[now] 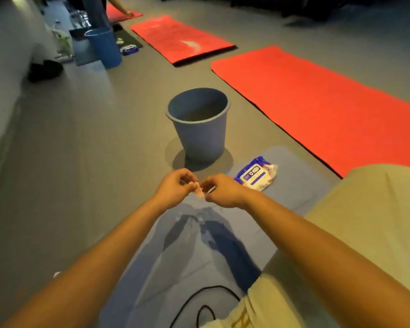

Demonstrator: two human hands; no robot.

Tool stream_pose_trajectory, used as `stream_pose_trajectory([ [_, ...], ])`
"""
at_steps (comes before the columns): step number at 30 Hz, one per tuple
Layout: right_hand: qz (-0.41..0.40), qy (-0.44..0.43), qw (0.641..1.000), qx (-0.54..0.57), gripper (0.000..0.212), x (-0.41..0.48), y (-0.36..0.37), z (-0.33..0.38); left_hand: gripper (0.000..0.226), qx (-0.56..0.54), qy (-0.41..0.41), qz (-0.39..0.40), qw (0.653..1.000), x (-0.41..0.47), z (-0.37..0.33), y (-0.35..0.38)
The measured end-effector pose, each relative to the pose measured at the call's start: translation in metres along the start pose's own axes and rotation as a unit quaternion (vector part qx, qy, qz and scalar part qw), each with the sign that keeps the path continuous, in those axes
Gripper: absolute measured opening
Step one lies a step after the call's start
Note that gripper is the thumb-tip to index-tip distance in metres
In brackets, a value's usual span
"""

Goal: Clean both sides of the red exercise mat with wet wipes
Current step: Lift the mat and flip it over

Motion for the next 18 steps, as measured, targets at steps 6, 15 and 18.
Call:
stream_pose_trajectory([
  [6, 0.064, 0.005, 0.995, 0.078, 0.057, 0.018, 0.043, -0.016, 0.015, -0.034, -0.092, -0.026, 0.995, 0.01, 0.068, 0.012],
  [15, 0.025, 0.088, 0.988, 0.122, 0.063, 0.039, 0.031, -0.094, 0.028, -0.02, -0.094, 0.012, 0.995, 0.035, 0.084, 0.069],
  [18, 0.025, 0.106, 0.982, 0.156, 0.068, 0.041, 0.027, -0.107, 0.038, -0.006, -0.067, 0.006, 0.998, 0.041, 0.064, 0.071],
])
Point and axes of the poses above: each hand's wrist, its own x-axis towards the middle knuckle, its own y-axis out of the palm, z = x × y, the point moved 8 cm from there along x, towards the middle knuckle, and after that the axes turned 6 degrees about -z, right-handed, at the moved point
